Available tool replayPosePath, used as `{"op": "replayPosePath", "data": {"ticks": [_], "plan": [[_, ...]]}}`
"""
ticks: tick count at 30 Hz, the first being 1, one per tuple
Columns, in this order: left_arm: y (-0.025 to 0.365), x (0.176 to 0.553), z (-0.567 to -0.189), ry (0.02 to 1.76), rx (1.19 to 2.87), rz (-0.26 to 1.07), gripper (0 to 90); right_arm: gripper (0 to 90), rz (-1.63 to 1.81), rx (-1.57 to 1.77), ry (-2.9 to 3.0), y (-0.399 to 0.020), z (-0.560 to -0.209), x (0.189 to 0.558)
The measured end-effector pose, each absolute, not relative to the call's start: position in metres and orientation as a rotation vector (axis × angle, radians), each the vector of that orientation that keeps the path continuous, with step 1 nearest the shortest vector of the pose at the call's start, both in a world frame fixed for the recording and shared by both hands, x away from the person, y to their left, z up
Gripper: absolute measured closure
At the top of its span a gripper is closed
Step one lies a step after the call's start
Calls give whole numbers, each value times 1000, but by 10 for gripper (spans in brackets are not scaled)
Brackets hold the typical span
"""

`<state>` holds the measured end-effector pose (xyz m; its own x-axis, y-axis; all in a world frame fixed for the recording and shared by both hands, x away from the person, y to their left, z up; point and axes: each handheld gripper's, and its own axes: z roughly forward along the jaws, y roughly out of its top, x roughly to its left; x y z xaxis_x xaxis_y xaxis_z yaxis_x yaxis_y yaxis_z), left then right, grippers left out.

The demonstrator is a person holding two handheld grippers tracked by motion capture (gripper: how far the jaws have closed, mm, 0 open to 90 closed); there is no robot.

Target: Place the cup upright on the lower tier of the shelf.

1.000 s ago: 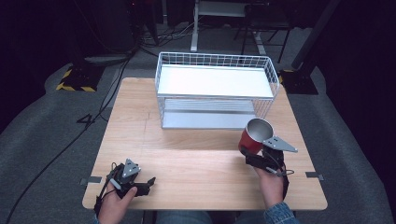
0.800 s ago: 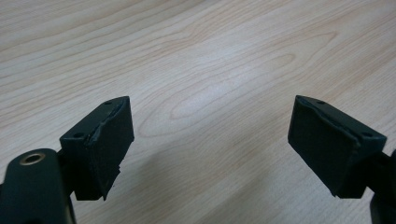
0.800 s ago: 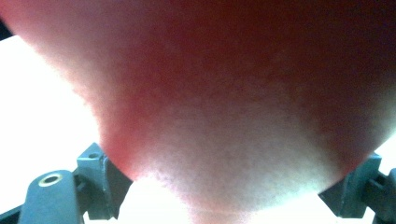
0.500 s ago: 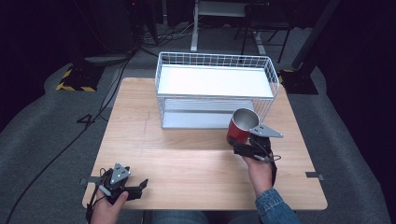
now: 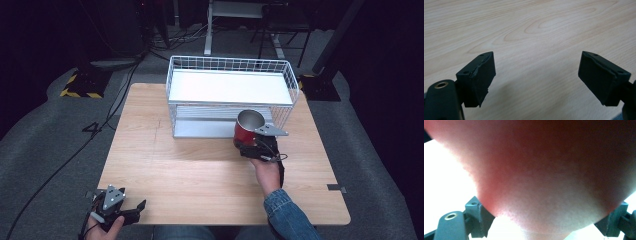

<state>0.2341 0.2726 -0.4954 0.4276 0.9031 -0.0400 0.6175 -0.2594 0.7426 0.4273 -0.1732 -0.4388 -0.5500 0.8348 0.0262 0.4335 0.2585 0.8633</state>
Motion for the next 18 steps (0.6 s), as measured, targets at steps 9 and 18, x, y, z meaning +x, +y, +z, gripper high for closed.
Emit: {"op": "replayPosePath", "data": {"ticks": [9,18], "plan": [[289,211,-496,1345,1972,554,151,181,1189,1139,2127,-158,-444,445],[298,194,-497,1389,1960,571,150,181,1174,1152,2126,-149,-450,461]]}}
